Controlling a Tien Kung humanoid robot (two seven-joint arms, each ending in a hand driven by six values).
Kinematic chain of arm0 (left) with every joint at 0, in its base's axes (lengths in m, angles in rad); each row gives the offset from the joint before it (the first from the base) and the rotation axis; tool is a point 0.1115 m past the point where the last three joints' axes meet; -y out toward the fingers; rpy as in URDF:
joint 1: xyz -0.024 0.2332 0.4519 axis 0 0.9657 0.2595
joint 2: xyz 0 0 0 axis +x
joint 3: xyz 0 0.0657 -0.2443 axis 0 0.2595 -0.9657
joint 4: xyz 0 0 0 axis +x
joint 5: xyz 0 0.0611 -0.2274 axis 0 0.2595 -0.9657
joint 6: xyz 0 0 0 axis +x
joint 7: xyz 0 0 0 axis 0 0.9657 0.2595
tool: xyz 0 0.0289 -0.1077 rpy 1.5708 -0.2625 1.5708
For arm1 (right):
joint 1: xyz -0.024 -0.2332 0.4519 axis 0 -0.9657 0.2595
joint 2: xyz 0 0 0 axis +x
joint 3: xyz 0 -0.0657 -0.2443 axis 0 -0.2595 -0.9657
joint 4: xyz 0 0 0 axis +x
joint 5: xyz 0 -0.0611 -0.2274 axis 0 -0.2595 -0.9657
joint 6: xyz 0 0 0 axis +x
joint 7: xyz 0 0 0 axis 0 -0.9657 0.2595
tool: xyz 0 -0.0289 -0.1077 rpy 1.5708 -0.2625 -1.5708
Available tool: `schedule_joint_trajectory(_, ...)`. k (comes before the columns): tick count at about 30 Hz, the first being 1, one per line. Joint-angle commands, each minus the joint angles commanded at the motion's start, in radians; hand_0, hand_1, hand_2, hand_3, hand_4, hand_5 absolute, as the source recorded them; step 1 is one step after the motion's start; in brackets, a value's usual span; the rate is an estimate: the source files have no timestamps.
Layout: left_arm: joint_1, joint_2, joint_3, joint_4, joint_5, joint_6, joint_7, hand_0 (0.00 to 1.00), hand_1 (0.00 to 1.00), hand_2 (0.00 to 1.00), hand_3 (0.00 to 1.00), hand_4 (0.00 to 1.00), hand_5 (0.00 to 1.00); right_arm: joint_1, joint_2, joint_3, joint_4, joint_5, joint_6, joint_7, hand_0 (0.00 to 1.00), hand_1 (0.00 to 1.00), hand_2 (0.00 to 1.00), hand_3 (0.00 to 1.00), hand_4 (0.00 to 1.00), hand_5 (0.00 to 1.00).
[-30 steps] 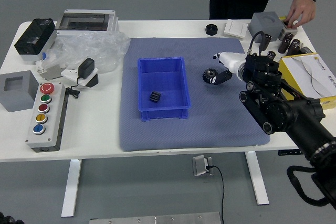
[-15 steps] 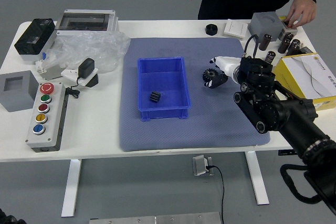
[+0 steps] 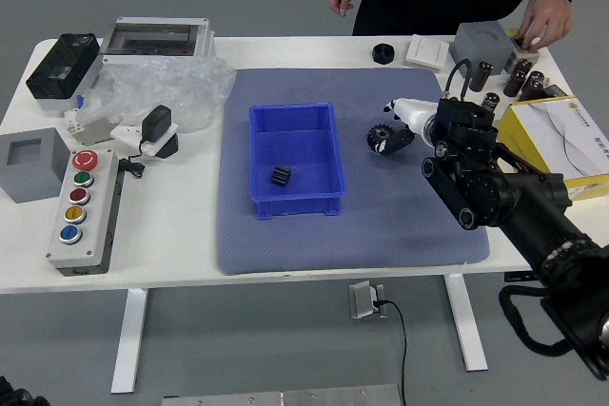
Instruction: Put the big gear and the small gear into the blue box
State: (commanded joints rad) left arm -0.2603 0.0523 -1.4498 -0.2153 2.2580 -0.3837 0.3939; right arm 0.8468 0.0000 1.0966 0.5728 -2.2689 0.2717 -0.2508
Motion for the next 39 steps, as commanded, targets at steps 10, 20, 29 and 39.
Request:
schedule_joint_trajectory(10,-0.001,-0.001,-0.007,0.000,0.011,-0.002,0.000,0.870,0.840,0.838,0.884,0.766,0.748,-0.001,0.000,0.006,-0.032,0.000,-0.002,-0.001,0.762,0.736,0.829,0.877,0.737,0.412)
schedule_joint_trajectory(20,-0.002,0.001,-0.005,0.000,0.007,-0.001,0.000,0.870,0.840,0.838,0.884,0.766,0.749,-0.001,0.000,-0.029,-0.006,0.000,-0.006,-0.007,0.759,0.734,0.824,0.873,0.728,0.415)
schedule_joint_trajectory(29,-0.003,0.001,-0.004,0.000,0.007,-0.001,0.001,0.870,0.840,0.838,0.885,0.765,0.752,-0.001,0.000,-0.063,0.013,0.000,-0.008,-0.011,0.746,0.722,0.817,0.856,0.712,0.416)
schedule_joint_trajectory(39,-0.008,-0.004,-0.003,-0.001,0.009,-0.002,0.001,0.870,0.840,0.839,0.886,0.765,0.753,-0.013,0.000,-0.077,0.003,0.000,-0.015,-0.014,0.741,0.716,0.811,0.843,0.694,0.426)
